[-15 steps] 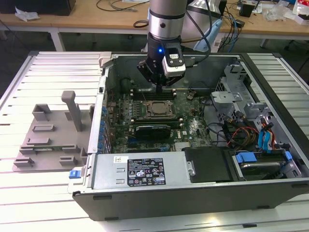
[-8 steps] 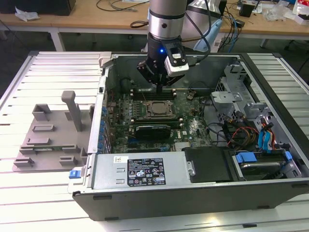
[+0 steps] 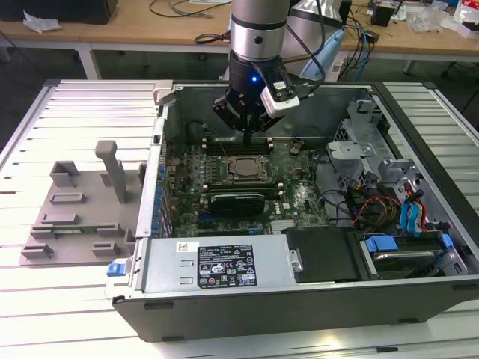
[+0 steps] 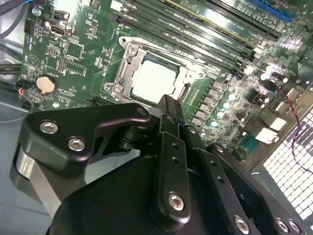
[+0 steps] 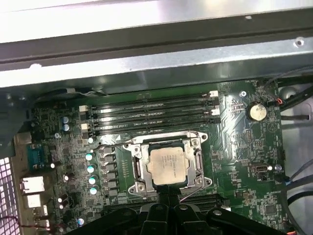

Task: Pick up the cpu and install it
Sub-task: 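Install the first cpu locking lever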

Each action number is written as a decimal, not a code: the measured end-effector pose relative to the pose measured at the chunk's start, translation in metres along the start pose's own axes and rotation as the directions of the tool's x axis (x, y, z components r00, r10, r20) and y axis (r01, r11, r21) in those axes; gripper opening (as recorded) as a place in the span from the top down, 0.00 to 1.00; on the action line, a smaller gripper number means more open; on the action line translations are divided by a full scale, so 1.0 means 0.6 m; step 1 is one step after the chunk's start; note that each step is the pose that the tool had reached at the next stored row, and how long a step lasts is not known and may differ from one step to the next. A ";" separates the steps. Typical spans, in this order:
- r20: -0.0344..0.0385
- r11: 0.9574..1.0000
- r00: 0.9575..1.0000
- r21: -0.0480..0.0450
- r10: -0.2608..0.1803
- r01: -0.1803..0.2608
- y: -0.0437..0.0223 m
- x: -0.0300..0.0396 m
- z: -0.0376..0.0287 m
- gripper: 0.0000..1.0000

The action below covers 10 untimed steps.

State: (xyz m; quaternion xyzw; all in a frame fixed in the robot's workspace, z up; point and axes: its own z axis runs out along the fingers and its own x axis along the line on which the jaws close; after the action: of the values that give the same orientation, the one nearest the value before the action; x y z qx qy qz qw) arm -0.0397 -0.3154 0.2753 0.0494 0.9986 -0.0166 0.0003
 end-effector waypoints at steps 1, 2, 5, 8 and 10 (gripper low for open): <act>0.001 1.000 1.000 0.000 -0.020 0.020 0.000 0.000 0.000 0.89; 0.001 0.999 0.999 0.000 -0.034 0.034 0.000 0.000 0.000 0.89; 0.002 0.998 0.998 0.000 -0.067 0.067 0.000 0.000 0.000 0.89; 0.003 0.995 0.995 0.000 -0.099 0.099 0.000 0.000 0.000 0.89; 0.004 0.991 0.991 0.000 -0.131 0.131 0.000 0.000 0.000 0.89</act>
State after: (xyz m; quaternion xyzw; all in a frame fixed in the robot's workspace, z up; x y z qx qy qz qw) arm -0.0397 -0.3154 0.2752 -0.0162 0.9997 -0.0165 0.0015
